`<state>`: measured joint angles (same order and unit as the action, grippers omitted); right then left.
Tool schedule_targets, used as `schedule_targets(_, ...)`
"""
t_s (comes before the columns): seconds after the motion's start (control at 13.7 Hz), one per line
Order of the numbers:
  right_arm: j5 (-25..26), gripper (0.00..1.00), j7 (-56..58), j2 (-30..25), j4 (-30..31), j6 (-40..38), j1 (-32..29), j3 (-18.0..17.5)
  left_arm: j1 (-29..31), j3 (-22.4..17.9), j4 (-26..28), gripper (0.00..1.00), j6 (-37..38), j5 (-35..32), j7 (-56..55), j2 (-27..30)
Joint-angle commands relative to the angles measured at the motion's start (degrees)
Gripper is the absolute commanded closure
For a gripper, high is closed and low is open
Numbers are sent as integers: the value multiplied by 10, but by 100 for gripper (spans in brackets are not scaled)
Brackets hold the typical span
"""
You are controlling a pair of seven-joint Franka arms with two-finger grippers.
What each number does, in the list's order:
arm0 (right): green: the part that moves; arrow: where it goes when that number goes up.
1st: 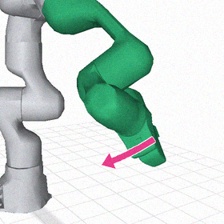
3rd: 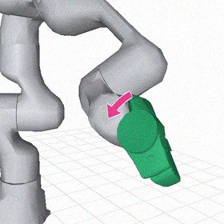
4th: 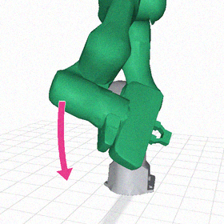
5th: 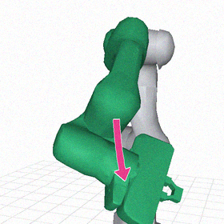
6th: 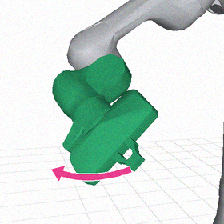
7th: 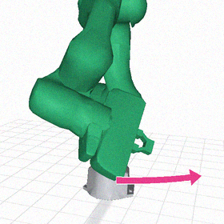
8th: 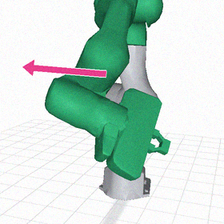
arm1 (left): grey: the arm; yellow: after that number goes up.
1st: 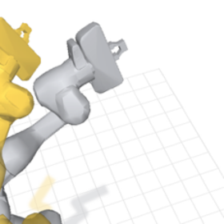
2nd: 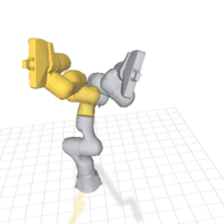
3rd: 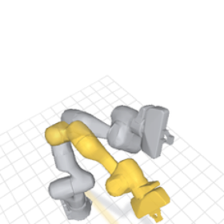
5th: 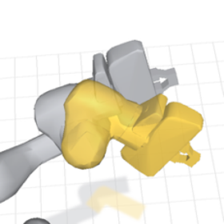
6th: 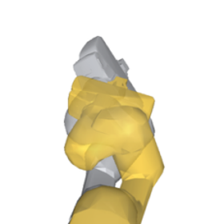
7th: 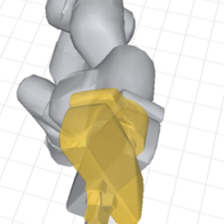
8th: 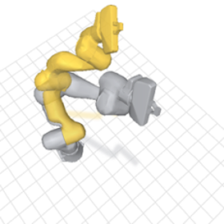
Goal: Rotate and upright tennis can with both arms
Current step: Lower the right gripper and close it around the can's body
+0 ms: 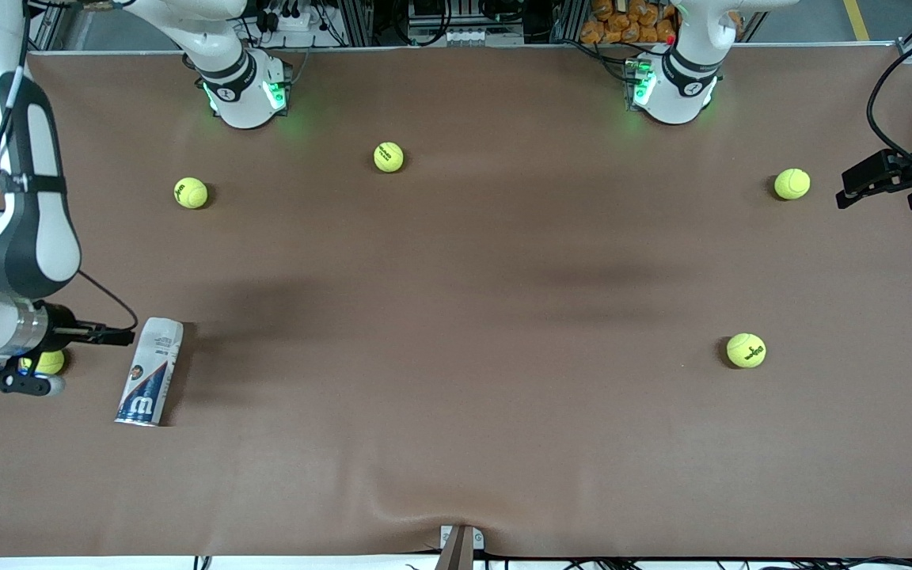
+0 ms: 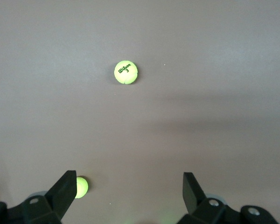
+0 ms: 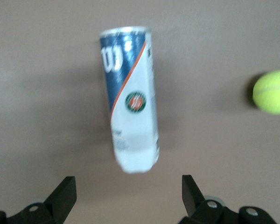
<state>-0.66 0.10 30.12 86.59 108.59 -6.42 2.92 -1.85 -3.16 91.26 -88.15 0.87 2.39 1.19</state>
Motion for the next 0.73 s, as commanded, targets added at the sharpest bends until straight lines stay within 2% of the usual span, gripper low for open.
schedule_targets(0.0, -3, 0, 11, 28, -18, 20, -17, -8, 2, 3, -7, 0, 2, -7, -2, -2)
schedule_targets(0.51, -3, 0, 17, 115, -12, 137, 4, -10, -3, 3, -7, 0, 2, -7, -3, -7)
schedule_targets(0.66, -2, 0, 47, 139, -12, 151, -4, -10, -1, 3, -10, 0, 2, -9, -1, -7)
